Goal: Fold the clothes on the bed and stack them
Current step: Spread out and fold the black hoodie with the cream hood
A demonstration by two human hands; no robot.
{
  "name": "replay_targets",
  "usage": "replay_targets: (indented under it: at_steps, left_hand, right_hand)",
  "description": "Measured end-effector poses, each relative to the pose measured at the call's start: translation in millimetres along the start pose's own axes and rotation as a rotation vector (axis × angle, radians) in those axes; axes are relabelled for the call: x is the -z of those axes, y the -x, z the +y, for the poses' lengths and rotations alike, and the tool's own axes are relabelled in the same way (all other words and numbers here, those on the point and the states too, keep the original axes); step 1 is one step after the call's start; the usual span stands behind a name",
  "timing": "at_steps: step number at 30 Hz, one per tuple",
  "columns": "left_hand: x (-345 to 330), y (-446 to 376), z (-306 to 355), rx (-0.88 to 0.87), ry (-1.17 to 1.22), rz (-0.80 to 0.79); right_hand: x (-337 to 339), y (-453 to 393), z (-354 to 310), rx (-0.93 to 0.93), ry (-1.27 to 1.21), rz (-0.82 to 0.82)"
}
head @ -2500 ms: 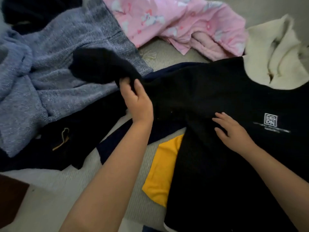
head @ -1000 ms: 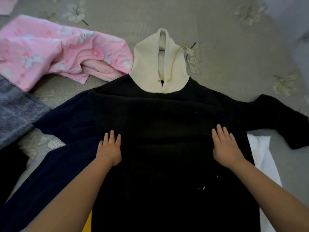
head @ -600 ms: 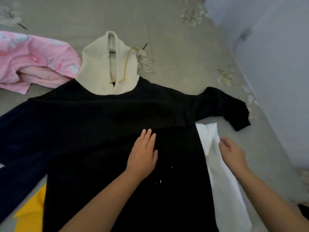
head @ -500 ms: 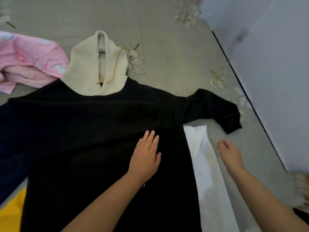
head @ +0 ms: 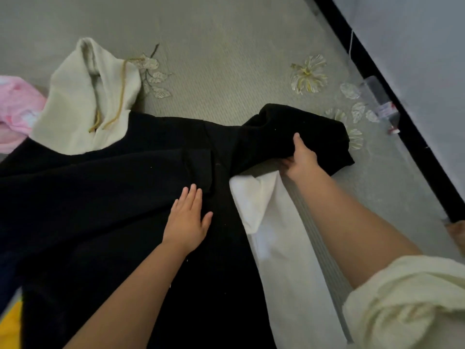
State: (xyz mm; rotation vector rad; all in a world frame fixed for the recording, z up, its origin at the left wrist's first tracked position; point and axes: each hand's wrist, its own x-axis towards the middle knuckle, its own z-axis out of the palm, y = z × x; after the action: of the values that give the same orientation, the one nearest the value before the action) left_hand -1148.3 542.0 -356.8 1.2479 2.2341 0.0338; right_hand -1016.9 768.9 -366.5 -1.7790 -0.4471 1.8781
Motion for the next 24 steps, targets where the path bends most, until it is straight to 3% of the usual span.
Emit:
replay_targets:
  at_steps: [3, 6, 8, 11, 13, 15, 17, 19, 21, 24]
  left_hand:
    - [13, 0, -3, 0.003, 0.145, 0.007]
    - [25, 9, -9, 0.052, 0.292, 0.168]
    - [32, 21, -20, 0.098, 0.329, 0.291]
    - [43, 49, -50, 0.159, 0.347, 0.416]
    - [50, 73, -78, 0.238, 0.394, 0.484]
    - [56, 98, -109, 0.320, 0.422, 0.546]
    - [57, 124, -142, 0.389, 0.428, 0.579]
    - [54, 145, -174, 0.422, 0.433, 0.574]
    - [47, 160, -203, 0.428, 0.435, 0.515]
    - [36, 167, -236, 0.425, 0.455, 0.422]
  right_hand:
    - [-12, 5, -17, 0.000, -0.034, 0.020]
    - [-32, 30, -36, 0.122, -0.062, -0.037]
    - [-54, 55, -44, 0.380, 0.045, 0.031]
    - [-98, 111, -30, 0.872, 0.522, 0.101]
    - [-131, 151, 7, 1.273, 0.794, 0.028]
    - [-162, 184, 69, 1.618, 1.185, -0.150]
    - [-171, 201, 144, 1.526, 1.728, -0.479]
    - [-161, 197, 203, 1.319, 2.125, -0.656]
    - [-145, 183, 235, 1.130, 2.317, -0.599]
    - [-138, 170, 242, 1.061, 2.398, -0.519]
